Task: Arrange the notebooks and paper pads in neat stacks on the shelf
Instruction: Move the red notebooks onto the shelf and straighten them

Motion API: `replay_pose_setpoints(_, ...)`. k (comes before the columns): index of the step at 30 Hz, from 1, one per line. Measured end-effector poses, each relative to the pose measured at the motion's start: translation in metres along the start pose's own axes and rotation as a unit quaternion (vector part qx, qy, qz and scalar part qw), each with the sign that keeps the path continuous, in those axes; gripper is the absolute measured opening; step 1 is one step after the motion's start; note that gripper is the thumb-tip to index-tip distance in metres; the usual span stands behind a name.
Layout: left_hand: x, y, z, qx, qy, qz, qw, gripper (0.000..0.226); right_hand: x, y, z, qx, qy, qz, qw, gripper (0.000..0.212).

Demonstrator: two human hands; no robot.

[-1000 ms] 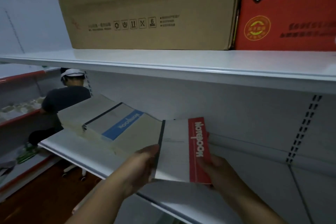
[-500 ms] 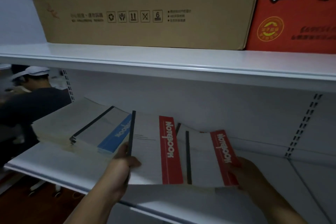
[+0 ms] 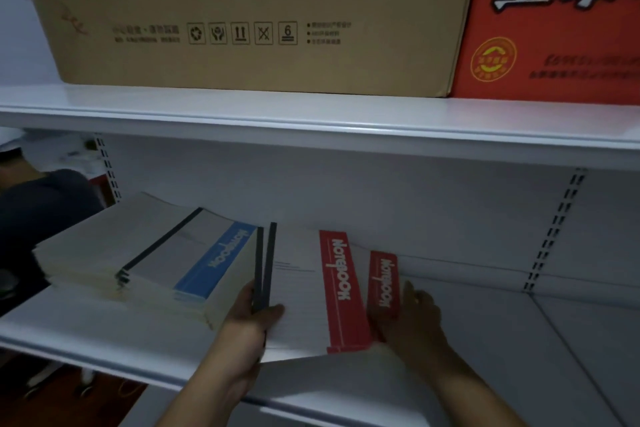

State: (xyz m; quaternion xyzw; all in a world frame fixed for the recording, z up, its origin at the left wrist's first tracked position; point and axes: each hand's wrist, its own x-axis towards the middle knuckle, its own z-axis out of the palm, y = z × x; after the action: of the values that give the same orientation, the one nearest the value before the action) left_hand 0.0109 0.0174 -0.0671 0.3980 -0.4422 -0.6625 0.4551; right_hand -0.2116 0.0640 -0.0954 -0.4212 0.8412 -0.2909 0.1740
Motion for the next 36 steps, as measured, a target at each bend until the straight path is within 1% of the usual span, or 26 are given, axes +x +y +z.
replay_pose_setpoints(1,0.000,0.002,-0.004,0.001,0.002,-0.001,1.000,0.043,0.001,0.007,-0.001,-0.008,-0.031,0.031,0.999,0.072)
replay_pose_setpoints(3,-0.001,0.007,-0.012,0.003,0.011,-0.002,1.000,0.043,-0.001,0.017,-0.013,0.023,-0.045,0.045,0.998,0.048)
replay_pose_setpoints(4,-0.001,0.009,-0.016,0.007,0.018,0.003,1.000,0.041,-0.003,0.020,-0.024,0.072,-0.026,0.039,0.996,0.032)
replay_pose_setpoints(5,-0.002,0.012,-0.020,0.013,0.026,0.009,1.000,0.040,-0.005,0.023,-0.034,0.161,-0.011,0.045,0.986,0.017)
replay_pose_setpoints(6,-0.002,0.014,-0.022,0.017,0.030,0.014,0.999,0.040,-0.008,0.024,-0.043,0.266,-0.002,0.061,0.962,0.011)
replay_pose_setpoints(7,-0.002,0.015,-0.023,0.018,0.033,0.016,0.999,0.041,-0.012,0.024,-0.051,0.354,-0.002,0.070,0.932,0.013)
replay_pose_setpoints(8,-0.001,0.015,-0.022,0.017,0.033,0.016,0.999,0.040,-0.019,0.020,-0.057,0.425,-0.013,0.068,0.903,0.015)
replay_pose_setpoints(9,-0.002,0.013,-0.019,0.017,0.032,0.015,0.999,0.039,-0.024,0.011,-0.059,0.454,-0.021,0.055,0.889,0.016)
replay_pose_setpoints(10,-0.002,0.010,-0.015,0.017,0.028,0.016,0.999,0.037,-0.029,0.000,-0.058,0.454,-0.027,0.038,0.890,0.017)
replay_pose_setpoints(12,-0.004,0.005,-0.003,0.018,0.012,0.020,1.000,0.032,-0.033,-0.021,-0.043,0.407,-0.023,-0.001,0.913,0.019)
replay_pose_setpoints(14,-0.004,0.002,0.004,0.019,0.002,0.015,1.000,0.032,-0.034,-0.038,-0.025,0.323,-0.017,-0.044,0.945,0.016)
replay_pose_setpoints(16,-0.003,0.001,0.003,0.015,-0.002,0.005,1.000,0.036,-0.031,-0.044,-0.012,0.251,0.012,-0.073,0.965,0.012)
replay_pose_setpoints(17,-0.003,0.002,0.001,0.011,-0.002,0.002,1.000,0.038,-0.026,-0.040,-0.008,0.214,0.045,-0.077,0.973,0.018)
replay_pose_setpoints(18,-0.003,0.004,-0.003,0.006,-0.001,0.001,1.000,0.038,-0.020,-0.033,-0.006,0.167,0.083,-0.073,0.980,0.025)
replay_pose_setpoints(19,-0.003,0.005,-0.007,0.002,0.001,0.000,1.000,0.039,-0.016,-0.026,-0.004,0.106,0.094,-0.053,0.989,0.034)
replay_pose_setpoints(21,-0.002,0.007,-0.013,0.003,-0.001,0.000,1.000,0.040,-0.010,-0.008,-0.004,0.033,0.024,0.018,0.999,0.045)
replay_pose_setpoints(23,0.000,0.008,-0.017,0.007,-0.007,0.002,1.000,0.040,-0.011,0.004,-0.009,0.056,-0.041,0.051,0.996,0.038)
replay_pose_setpoints(24,0.001,0.008,-0.017,0.010,-0.010,0.002,1.000,0.040,-0.014,0.008,-0.015,0.084,-0.035,0.058,0.994,0.035)
replay_pose_setpoints(26,0.000,0.008,-0.015,0.016,-0.013,0.004,1.000,0.038,-0.025,0.016,-0.034,0.176,0.023,0.074,0.981,0.024)
replay_pose_setpoints(28,-0.002,0.007,-0.009,0.024,-0.026,0.012,0.999,0.037,-0.038,0.032,-0.055,0.332,0.072,0.120,0.933,0.016)
replay_pose_setpoints(30,-0.005,0.002,0.005,0.021,-0.046,0.015,0.999,0.035,-0.056,0.044,-0.074,0.467,0.074,0.150,0.868,0.013)
replay_pose_setpoints(31,-0.007,-0.002,0.015,0.020,-0.059,0.012,0.998,0.035,-0.064,0.048,-0.081,0.495,0.063,0.149,0.854,0.014)
replay_pose_setpoints(32,-0.010,-0.008,0.029,0.021,-0.076,0.006,0.997,0.034,-0.070,0.051,-0.085,0.501,0.052,0.140,0.852,0.016)
replay_pose_setpoints(33,-0.014,-0.015,0.044,0.024,-0.096,-0.002,0.995,0.033,-0.076,0.054,-0.087,0.483,0.050,0.128,0.864,0.016)
replay_pose_setpoints(35,-0.025,-0.032,0.079,0.031,-0.135,-0.018,0.990,0.031,-0.084,0.063,-0.089,0.406,0.069,0.112,0.904,0.016)
replay_pose_setpoints(36,-0.032,-0.041,0.098,0.031,-0.154,-0.027,0.987,0.029,-0.088,0.070,-0.091,0.378,0.080,0.114,0.915,0.016)
